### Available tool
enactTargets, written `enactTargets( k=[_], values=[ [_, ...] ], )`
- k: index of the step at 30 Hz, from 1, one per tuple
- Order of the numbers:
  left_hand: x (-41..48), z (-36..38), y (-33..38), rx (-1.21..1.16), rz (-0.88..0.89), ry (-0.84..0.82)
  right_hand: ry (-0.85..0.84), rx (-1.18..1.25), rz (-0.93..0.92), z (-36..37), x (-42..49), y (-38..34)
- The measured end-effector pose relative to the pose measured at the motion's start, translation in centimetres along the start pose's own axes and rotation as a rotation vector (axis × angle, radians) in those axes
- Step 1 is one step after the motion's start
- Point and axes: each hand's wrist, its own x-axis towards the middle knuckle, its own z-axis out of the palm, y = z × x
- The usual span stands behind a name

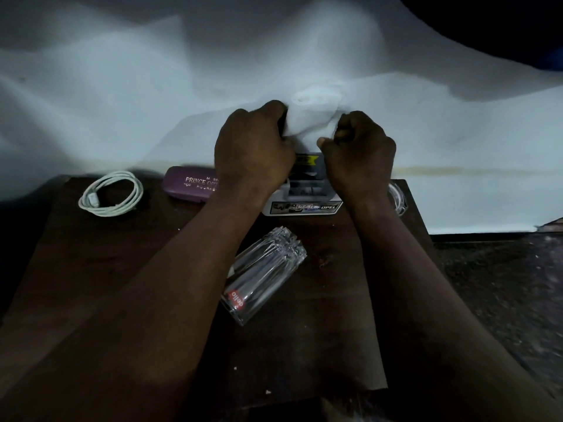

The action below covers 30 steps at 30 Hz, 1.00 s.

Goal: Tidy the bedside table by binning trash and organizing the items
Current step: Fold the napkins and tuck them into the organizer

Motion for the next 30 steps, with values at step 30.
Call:
enactTargets(
  k=[30],
  values=[
    [-0.5, -0.1, 0.5, -0.061, -0.067, -0.01, 0.034, -0.015, -0.006, 0.4, -1.0, -0.4]
  ],
)
